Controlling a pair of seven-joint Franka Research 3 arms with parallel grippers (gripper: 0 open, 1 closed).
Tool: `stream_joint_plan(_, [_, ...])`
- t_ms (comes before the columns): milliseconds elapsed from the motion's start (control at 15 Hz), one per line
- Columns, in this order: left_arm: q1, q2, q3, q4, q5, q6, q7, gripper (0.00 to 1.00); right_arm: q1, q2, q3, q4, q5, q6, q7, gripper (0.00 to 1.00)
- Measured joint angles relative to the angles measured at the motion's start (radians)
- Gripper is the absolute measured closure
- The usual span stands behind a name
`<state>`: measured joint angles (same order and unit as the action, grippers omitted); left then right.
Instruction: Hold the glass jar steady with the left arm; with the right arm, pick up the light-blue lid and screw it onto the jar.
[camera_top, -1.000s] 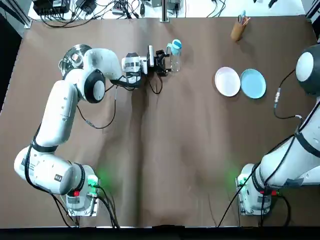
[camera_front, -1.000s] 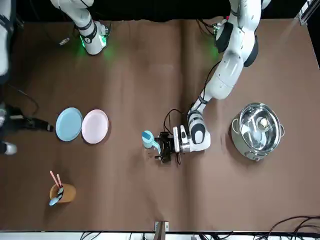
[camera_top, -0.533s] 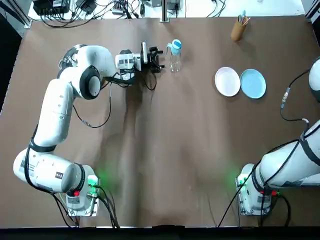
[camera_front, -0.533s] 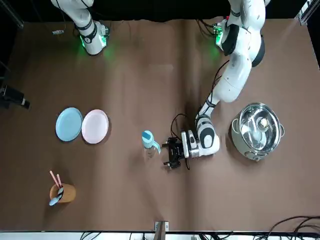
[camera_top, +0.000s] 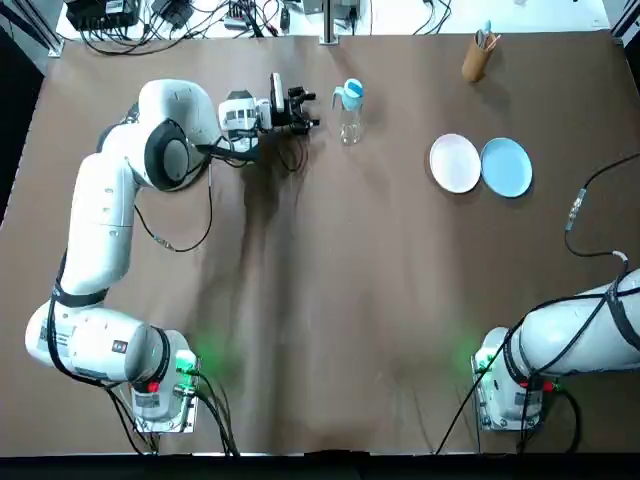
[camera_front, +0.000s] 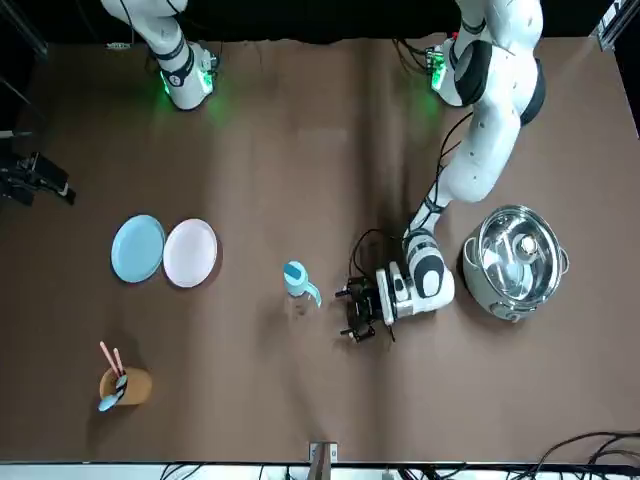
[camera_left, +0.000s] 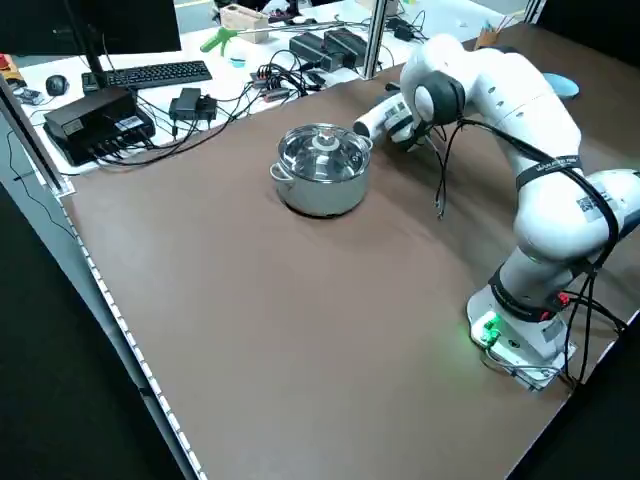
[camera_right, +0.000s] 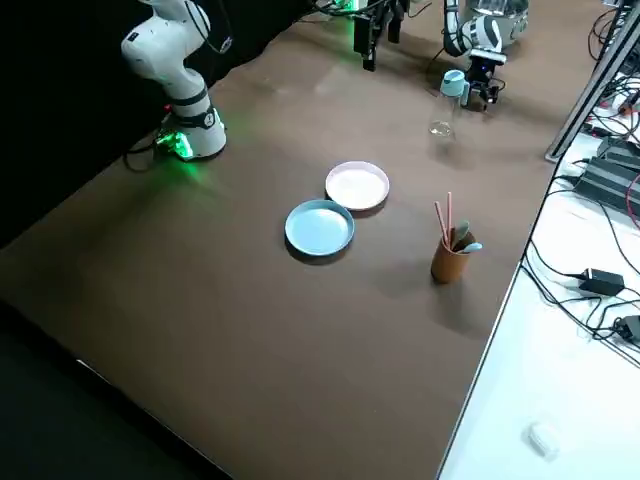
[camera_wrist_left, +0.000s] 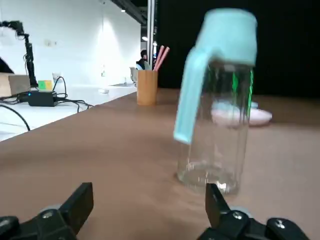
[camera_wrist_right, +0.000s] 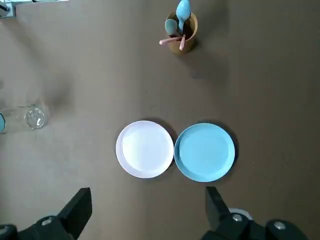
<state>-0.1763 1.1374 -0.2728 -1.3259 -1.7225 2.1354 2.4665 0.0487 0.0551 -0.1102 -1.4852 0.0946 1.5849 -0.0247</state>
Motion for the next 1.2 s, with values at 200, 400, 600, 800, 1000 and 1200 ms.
stream_joint_plan(200, [0.013, -0.08, 0.001, -0.042, 0.001, 0.001, -0.195, 0.01, -0.005, -0.001, -0.005, -0.009, 0.0, 0.0, -0.001, 0.0])
stream_joint_plan(400, [0.035, -0.126, 0.001, -0.072, 0.001, 0.001, -0.327, 0.0, -0.005, -0.001, -0.005, -0.019, 0.0, 0.0, -0.001, 0.0])
stream_joint_plan(600, [0.044, -0.159, 0.001, -0.087, 0.001, 0.001, -0.449, 0.0, -0.006, -0.001, -0.007, -0.024, 0.0, 0.001, -0.001, 0.0])
stream_joint_plan(800, [0.05, -0.199, 0.004, -0.09, 0.025, 0.002, -0.607, 0.0, -0.009, -0.002, -0.01, -0.024, 0.0, 0.002, -0.001, 0.0])
stream_joint_plan(1000, [0.066, -0.239, 0.007, -0.092, 0.055, 0.009, -0.754, 0.01, -0.012, -0.01, -0.012, -0.024, -0.001, 0.002, -0.001, 0.0])
stream_joint_plan(1200, [0.07, -0.271, 0.008, -0.095, 0.087, 0.045, -0.807, 0.0, -0.014, -0.016, -0.013, -0.026, -0.001, 0.002, -0.001, 0.0])
